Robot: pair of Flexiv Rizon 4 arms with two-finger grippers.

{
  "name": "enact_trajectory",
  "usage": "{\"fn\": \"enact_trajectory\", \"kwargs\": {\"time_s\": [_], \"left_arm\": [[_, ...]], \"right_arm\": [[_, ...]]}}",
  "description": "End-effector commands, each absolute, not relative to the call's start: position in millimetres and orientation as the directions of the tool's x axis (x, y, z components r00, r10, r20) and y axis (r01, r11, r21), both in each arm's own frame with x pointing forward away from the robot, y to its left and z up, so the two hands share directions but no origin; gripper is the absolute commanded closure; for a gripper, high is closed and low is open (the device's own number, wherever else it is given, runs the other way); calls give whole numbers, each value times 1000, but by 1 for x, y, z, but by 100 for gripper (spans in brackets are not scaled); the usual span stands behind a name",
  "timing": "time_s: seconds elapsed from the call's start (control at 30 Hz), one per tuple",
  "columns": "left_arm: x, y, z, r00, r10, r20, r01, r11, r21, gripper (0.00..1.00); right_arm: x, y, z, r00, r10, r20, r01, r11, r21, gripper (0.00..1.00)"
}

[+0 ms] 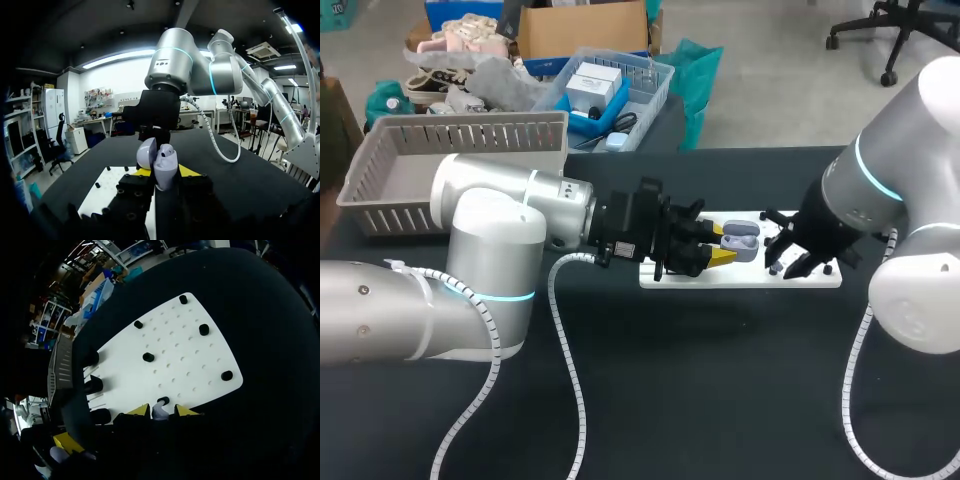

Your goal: Pick up each earbud case from the left stands, insert the matching earbuds, close the lid, and place the case in the box.

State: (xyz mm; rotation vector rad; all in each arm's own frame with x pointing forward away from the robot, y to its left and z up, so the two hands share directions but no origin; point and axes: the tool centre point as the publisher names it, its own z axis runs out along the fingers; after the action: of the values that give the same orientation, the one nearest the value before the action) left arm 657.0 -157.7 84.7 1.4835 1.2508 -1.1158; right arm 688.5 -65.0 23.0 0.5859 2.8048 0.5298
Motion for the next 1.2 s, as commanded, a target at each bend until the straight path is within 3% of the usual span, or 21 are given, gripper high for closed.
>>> {"fn": "enact_trajectory", "kwargs": {"time_s": [0.03, 0.4, 0.57, 0.63, 1.2], "left_arm": [[656, -157, 85, 93, 208, -974, 991, -110, 71, 100], [656, -157, 85, 93, 208, -974, 991, -110, 71, 100], [656, -157, 85, 93, 208, -974, 991, -110, 71, 100], [656, -157, 85, 93, 208, -974, 991, -110, 71, 100], [656, -157, 85, 93, 208, -974, 991, -110, 71, 100]], "right_arm": [[688, -64, 25, -896, 421, -144, 340, 857, 388, 71], [690, -63, 24, -898, 416, -142, 336, 858, 389, 78], [691, -63, 23, -899, 413, -144, 333, 860, 387, 89], [691, -62, 23, -899, 413, -145, 333, 860, 388, 100], [691, -83, 37, -883, 454, -122, 364, 824, 433, 100]]}}
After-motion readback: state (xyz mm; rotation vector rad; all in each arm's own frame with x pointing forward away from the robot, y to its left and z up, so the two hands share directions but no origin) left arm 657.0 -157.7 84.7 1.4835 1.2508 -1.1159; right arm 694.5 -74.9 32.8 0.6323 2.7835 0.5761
